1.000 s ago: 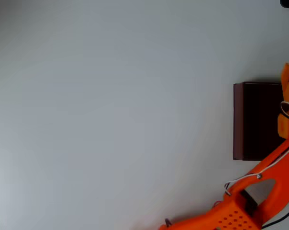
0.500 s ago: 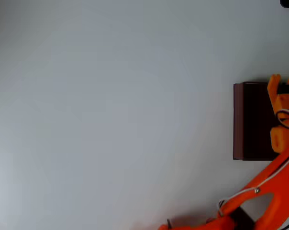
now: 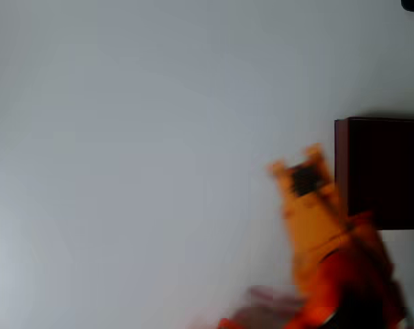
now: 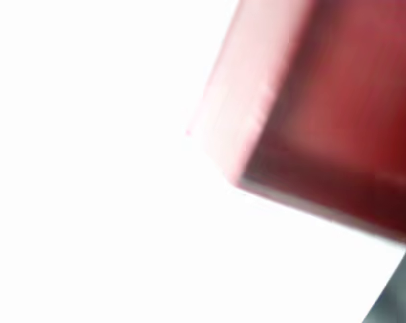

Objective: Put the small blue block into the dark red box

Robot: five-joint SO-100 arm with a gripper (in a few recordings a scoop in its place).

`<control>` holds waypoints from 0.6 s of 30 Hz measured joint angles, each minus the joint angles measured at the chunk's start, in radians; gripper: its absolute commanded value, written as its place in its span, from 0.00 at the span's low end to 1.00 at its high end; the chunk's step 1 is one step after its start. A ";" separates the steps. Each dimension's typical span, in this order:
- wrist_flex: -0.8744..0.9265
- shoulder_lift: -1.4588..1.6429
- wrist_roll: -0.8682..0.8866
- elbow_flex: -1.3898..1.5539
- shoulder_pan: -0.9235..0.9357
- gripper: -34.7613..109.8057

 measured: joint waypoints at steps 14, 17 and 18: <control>-0.242 0.927 -0.264 0.788 -0.704 0.24; -0.244 1.049 -0.330 0.902 -0.824 0.24; -0.253 1.074 -0.348 0.928 -0.851 0.24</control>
